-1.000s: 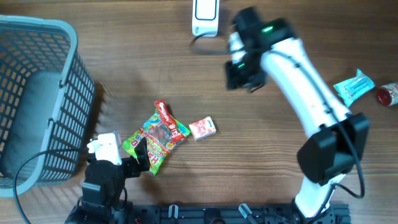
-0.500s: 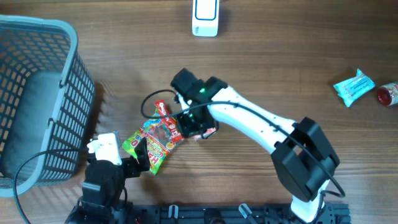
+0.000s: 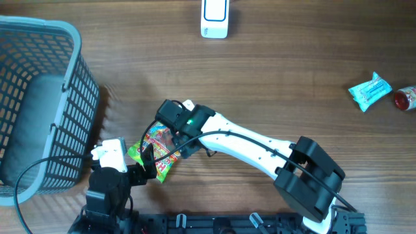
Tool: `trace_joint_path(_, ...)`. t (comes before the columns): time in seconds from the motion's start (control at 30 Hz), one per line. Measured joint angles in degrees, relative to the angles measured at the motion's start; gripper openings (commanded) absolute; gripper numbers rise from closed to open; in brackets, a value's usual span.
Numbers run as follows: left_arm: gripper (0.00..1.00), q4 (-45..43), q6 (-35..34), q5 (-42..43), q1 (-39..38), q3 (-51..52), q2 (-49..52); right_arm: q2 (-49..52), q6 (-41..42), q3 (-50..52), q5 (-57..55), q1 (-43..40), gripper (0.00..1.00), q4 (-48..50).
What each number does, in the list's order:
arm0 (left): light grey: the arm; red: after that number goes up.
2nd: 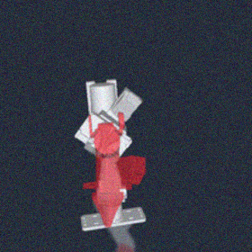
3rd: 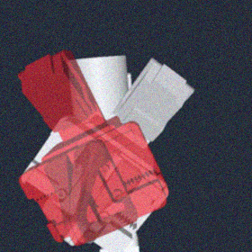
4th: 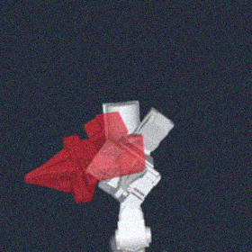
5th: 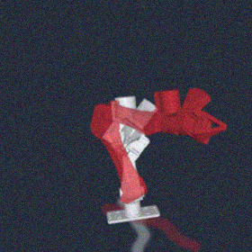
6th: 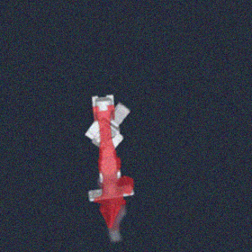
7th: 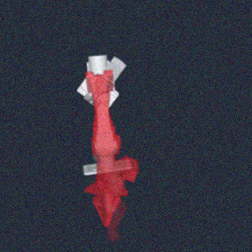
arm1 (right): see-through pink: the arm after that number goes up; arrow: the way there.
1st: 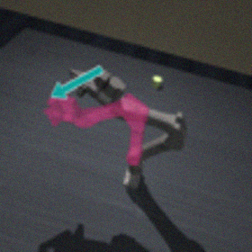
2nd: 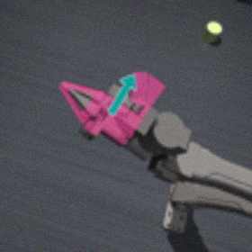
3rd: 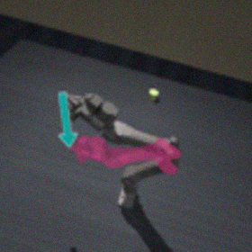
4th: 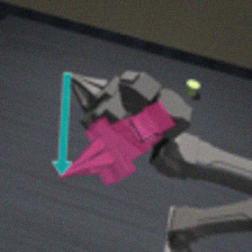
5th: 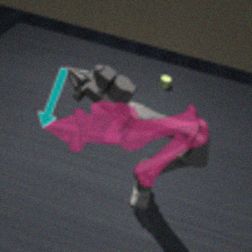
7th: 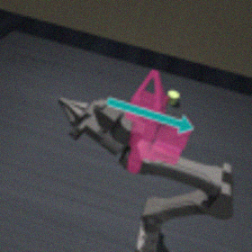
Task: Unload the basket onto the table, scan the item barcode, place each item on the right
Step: 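Reach the right gripper to the Kleenex pack and grasp it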
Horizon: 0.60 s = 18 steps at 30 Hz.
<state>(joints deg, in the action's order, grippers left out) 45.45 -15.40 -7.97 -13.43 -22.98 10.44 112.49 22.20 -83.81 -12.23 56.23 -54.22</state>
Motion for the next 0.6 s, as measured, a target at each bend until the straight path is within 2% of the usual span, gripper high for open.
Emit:
trace_joint_path(0.17, 1.0, 0.0, 0.0, 0.0, 0.0, 0.0, 0.0, 0.0, -2.05, 2.27, -3.69, -1.62, 1.0, 2.32)
trace_joint_path(0.47, 1.0, 0.0, 0.0, 0.0, 0.02, 0.0, 0.0, 0.0, -2.19, 3.17, -1.73, -3.17, 1.0, 2.32)
trace_joint_path(0.6, 1.0, 0.0, 0.0, 0.0, 0.0, 0.0, 0.0, 0.0, -2.16, 3.17, -1.29, -3.15, 0.95, 2.43)
